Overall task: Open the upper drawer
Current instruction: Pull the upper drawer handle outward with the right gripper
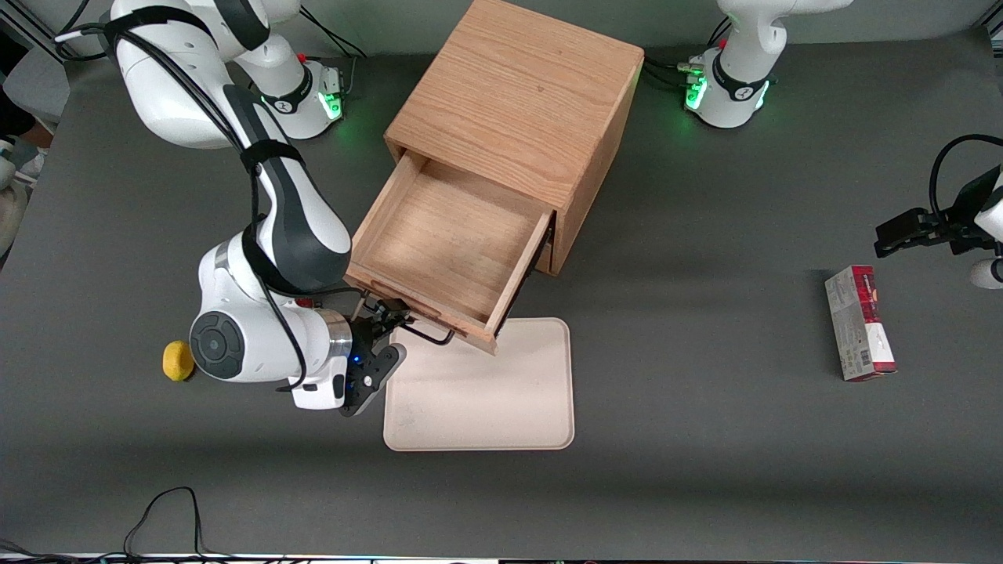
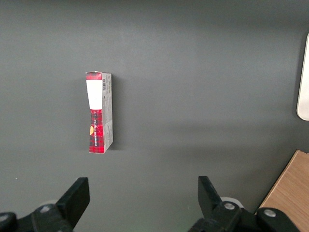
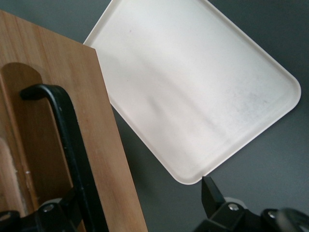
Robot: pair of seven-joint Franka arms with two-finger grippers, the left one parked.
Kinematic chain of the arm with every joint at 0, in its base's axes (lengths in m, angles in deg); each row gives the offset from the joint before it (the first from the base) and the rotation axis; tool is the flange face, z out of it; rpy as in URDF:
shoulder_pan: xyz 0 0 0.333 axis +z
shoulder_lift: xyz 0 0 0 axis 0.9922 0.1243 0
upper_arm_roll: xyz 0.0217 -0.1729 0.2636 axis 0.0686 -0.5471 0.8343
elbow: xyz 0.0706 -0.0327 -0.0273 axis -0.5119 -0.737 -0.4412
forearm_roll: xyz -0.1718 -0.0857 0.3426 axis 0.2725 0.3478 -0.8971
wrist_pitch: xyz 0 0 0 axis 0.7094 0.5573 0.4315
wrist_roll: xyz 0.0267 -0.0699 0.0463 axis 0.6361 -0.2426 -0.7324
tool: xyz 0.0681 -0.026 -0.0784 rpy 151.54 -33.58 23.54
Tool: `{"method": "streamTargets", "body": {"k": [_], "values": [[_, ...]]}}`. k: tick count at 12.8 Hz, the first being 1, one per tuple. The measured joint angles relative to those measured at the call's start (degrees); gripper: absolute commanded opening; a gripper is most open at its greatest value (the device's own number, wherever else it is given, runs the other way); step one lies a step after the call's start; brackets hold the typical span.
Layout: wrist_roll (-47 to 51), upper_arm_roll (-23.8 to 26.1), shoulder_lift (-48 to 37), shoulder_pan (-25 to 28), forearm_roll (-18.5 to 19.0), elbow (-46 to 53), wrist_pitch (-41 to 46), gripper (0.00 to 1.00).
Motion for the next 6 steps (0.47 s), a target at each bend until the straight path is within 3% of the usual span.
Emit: {"method": "streamTargets", "body": {"k": [6], "values": [[0.00, 0.00, 0.40, -0.91, -0.49, 1.37, -0.25, 1.00]]}}
